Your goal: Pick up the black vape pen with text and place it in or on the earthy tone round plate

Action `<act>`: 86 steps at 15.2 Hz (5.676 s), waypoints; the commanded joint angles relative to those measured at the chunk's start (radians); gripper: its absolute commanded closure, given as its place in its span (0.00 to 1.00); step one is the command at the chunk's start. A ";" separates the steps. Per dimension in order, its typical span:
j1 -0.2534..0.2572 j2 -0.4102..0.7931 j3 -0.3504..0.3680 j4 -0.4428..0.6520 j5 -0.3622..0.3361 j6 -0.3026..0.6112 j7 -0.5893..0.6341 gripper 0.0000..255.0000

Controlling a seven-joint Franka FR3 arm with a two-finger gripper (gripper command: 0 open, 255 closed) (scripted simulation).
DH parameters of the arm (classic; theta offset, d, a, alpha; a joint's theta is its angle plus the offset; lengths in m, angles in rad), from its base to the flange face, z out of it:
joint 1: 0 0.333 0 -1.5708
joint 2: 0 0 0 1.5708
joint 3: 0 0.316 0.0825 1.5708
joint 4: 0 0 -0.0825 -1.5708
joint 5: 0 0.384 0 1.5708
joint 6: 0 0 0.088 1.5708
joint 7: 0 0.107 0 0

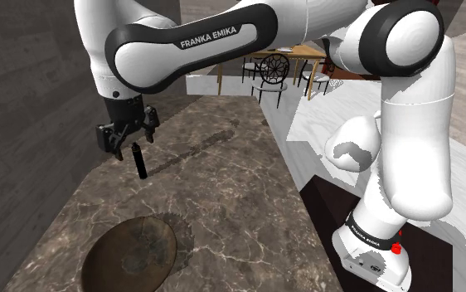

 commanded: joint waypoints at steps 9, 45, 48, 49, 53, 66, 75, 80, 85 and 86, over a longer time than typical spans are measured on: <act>0.000 0.000 0.000 0.000 0.000 0.000 0.000 1.00; 0.189 -0.125 0.104 0.151 0.023 -0.293 0.241 1.00; 0.234 -0.126 0.126 0.163 0.016 -0.314 0.305 1.00; 0.250 -0.124 0.134 0.170 0.013 -0.322 0.327 1.00; 0.256 -0.135 0.140 0.120 0.016 -0.284 0.349 1.00; 0.232 -0.159 0.134 -0.086 0.026 -0.099 0.360 1.00; 0.228 -0.156 0.132 -0.144 0.021 -0.039 0.368 1.00; 0.228 -0.156 0.132 -0.144 0.021 -0.039 0.368 0.00; 0.228 -0.156 0.132 -0.144 0.021 -0.039 0.368 0.00; 0.230 -0.161 0.134 -0.116 0.025 -0.071 0.365 0.00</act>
